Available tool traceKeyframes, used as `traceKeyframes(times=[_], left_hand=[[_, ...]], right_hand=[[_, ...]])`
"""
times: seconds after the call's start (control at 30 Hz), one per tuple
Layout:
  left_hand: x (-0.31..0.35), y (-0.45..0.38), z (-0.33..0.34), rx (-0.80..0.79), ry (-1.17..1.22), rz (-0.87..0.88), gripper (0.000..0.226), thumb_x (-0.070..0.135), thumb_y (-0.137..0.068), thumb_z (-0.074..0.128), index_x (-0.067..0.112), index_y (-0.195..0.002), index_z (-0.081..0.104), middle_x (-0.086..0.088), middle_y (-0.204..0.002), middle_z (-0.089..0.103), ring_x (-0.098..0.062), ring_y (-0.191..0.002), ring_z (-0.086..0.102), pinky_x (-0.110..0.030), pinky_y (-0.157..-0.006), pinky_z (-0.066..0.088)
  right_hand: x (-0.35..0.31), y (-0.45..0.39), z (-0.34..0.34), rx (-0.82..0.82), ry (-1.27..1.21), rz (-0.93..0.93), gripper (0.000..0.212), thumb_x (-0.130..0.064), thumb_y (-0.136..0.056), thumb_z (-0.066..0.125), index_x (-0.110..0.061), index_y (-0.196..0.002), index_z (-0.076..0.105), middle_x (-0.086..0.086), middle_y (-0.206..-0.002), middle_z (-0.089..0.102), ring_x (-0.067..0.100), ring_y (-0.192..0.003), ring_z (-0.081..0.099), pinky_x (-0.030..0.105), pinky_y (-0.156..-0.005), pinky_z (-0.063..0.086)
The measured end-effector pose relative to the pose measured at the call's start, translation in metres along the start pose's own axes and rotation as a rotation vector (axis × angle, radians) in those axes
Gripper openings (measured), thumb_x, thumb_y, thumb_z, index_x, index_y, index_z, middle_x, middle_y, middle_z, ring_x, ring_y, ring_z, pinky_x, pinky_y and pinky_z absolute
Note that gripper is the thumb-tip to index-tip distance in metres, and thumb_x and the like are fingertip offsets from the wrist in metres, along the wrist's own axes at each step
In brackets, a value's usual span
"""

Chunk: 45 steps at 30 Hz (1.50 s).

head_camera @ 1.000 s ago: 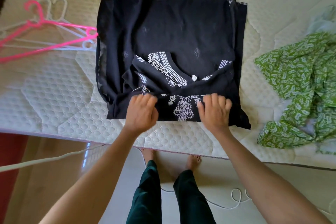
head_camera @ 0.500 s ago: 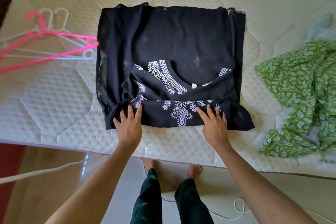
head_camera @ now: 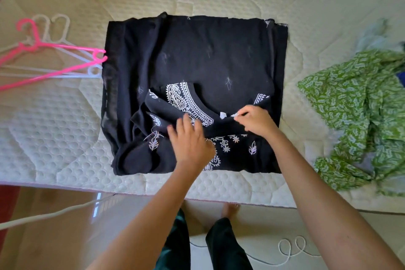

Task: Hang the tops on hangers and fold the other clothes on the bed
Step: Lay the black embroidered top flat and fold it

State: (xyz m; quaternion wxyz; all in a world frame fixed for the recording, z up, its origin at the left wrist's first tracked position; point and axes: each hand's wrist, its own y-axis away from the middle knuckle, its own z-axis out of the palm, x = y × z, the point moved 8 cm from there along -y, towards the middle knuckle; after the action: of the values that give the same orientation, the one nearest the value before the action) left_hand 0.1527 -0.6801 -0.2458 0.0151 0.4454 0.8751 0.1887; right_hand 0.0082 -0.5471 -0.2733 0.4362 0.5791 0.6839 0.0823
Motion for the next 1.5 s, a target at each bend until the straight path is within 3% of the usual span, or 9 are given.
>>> traceKeyframes(times=[0.1, 0.27, 0.43, 0.6, 0.9, 1.13, 1.27, 1.4, 1.5], left_hand=[[0.056, -0.036, 0.001, 0.088, 0.088, 0.157, 0.043, 0.029, -0.070, 0.061, 0.008, -0.108, 0.056, -0.017, -0.124, 0.053, -0.034, -0.117, 0.051, -0.048, -0.100, 0.035], [0.125, -0.081, 0.034, -0.096, 0.102, 0.283, 0.058, 0.032, -0.093, 0.043, 0.009, -0.143, 0.026, -0.016, -0.153, 0.021, -0.031, -0.142, 0.018, -0.044, -0.115, 0.018], [0.163, -0.097, 0.051, -0.090, 0.111, 0.315, 0.064, 0.038, -0.096, 0.038, 0.013, -0.149, 0.013, -0.013, -0.157, 0.010, -0.029, -0.145, 0.007, -0.044, -0.117, 0.009], [0.189, -0.111, 0.062, -0.091, 0.087, 0.326, 0.076, 0.051, -0.094, 0.034, 0.009, -0.150, 0.004, -0.010, -0.158, 0.003, -0.025, -0.146, -0.001, -0.046, -0.118, 0.002], [0.223, -0.107, 0.080, -0.122, 0.028, 0.390, 0.062, 0.010, -0.095, 0.023, 0.003, -0.148, -0.008, -0.011, -0.158, -0.010, -0.026, -0.146, -0.008, -0.044, -0.117, -0.004], [0.252, -0.099, 0.085, -0.101, 0.046, 0.465, 0.059, 0.023, -0.097, 0.028, 0.007, -0.150, 0.007, -0.010, -0.158, 0.004, -0.024, -0.146, 0.001, -0.042, -0.117, -0.004], [0.232, -0.115, 0.065, 0.033, 0.107, 0.466, 0.069, 0.049, -0.088, 0.026, 0.013, -0.147, 0.025, -0.010, -0.156, 0.018, -0.025, -0.145, 0.014, -0.046, -0.116, -0.003], [0.206, -0.160, 0.047, 0.074, 0.095, 0.341, 0.064, 0.049, -0.096, 0.024, 0.013, -0.149, 0.019, -0.007, -0.158, 0.012, -0.023, -0.146, 0.008, -0.044, -0.117, -0.001], [0.203, -0.192, 0.038, 0.066, 0.048, 0.314, 0.062, 0.045, -0.098, 0.027, 0.013, -0.149, 0.015, -0.008, -0.158, 0.008, -0.023, -0.146, 0.003, -0.045, -0.118, -0.001]], right_hand=[[0.001, -0.023, -0.021, 0.192, 0.039, -0.037, 0.016, -0.022, -0.085, 0.058, -0.016, -0.097, 0.066, 0.003, -0.100, 0.070, 0.022, -0.101, 0.061, 0.032, -0.087, 0.049], [0.015, -0.051, -0.056, 0.383, 0.127, -0.061, 0.021, -0.016, -0.084, 0.053, -0.013, -0.100, 0.067, 0.008, -0.112, 0.061, 0.030, -0.105, 0.056, 0.036, -0.085, 0.047], [0.064, -0.071, -0.097, 0.598, 0.017, 0.243, 0.053, -0.038, -0.088, 0.057, -0.005, -0.128, 0.045, 0.015, -0.133, 0.044, 0.036, -0.122, 0.043, 0.042, -0.095, 0.040], [0.053, -0.109, -0.092, 0.520, -0.258, 0.158, 0.059, -0.048, -0.086, 0.058, -0.003, -0.122, 0.046, 0.014, -0.120, 0.058, 0.031, -0.112, 0.055, 0.034, -0.082, 0.043], [0.049, -0.126, -0.115, 0.562, 0.113, -0.019, 0.032, -0.018, -0.098, 0.040, -0.002, -0.125, 0.045, 0.020, -0.120, 0.058, 0.037, -0.111, 0.055, 0.039, -0.086, 0.044], [0.075, -0.130, -0.138, 0.575, 0.121, -0.059, 0.032, -0.025, -0.093, 0.049, -0.001, -0.113, 0.055, 0.022, -0.110, 0.062, 0.039, -0.103, 0.058, 0.038, -0.080, 0.046], [0.051, -0.143, -0.142, 0.559, -0.093, -0.124, 0.037, -0.039, -0.087, 0.056, -0.004, -0.096, 0.063, 0.015, -0.099, 0.067, 0.032, -0.096, 0.061, 0.036, -0.080, 0.046], [0.021, -0.180, -0.148, 0.533, -0.330, -0.029, 0.028, -0.039, -0.082, 0.064, -0.011, -0.081, 0.058, 0.007, -0.079, 0.061, 0.026, -0.080, 0.055, 0.031, -0.069, 0.042], [0.015, -0.199, -0.146, 0.474, -0.509, 0.090, 0.042, -0.032, -0.077, 0.072, -0.003, -0.104, 0.059, 0.005, -0.091, 0.062, 0.021, -0.087, 0.061, 0.027, -0.068, 0.043]])
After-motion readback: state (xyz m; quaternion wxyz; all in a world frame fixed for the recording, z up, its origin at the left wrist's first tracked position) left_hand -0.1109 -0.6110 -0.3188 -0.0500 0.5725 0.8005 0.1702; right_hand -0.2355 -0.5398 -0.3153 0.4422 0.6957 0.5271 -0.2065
